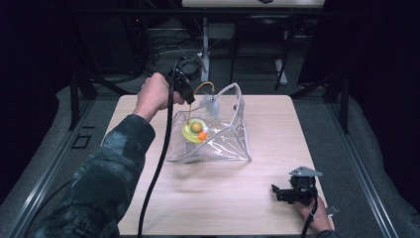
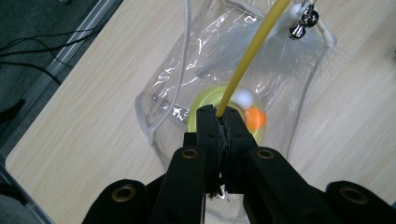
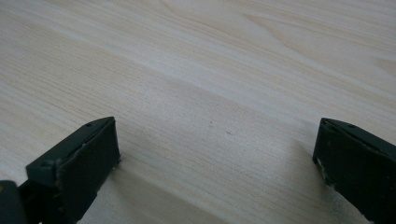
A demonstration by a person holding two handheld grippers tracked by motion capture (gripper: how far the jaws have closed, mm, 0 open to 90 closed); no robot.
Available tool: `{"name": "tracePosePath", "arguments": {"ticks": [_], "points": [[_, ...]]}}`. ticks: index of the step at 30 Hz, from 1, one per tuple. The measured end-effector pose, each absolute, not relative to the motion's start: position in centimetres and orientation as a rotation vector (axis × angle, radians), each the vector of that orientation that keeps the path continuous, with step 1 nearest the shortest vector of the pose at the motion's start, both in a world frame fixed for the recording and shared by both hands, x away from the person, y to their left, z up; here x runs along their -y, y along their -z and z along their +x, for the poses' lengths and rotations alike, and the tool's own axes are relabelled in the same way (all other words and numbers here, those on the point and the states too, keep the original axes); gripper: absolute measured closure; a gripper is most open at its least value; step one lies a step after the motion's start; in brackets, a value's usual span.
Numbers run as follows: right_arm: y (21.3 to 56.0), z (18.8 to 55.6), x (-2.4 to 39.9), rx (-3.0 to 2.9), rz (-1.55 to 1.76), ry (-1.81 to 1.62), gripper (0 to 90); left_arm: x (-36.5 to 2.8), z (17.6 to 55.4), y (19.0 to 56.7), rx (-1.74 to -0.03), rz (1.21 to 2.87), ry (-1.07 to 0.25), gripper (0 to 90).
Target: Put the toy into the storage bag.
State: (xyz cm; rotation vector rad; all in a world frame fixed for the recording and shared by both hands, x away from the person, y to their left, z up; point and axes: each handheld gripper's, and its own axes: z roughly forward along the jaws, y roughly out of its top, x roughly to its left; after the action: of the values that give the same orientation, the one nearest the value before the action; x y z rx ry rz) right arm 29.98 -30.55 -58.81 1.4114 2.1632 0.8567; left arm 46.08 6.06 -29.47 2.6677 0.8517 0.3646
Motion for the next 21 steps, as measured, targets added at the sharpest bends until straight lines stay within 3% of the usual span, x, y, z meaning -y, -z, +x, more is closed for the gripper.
{"name": "tracePosePath", "arguments": {"ticks": [21], "points": [[58.8, 30.0, 30.4, -2.144, 1.431, -0.885, 0.0, -5.6, 47.7, 35.1, -0.903, 2.653, -0.295, 88.1]]}}
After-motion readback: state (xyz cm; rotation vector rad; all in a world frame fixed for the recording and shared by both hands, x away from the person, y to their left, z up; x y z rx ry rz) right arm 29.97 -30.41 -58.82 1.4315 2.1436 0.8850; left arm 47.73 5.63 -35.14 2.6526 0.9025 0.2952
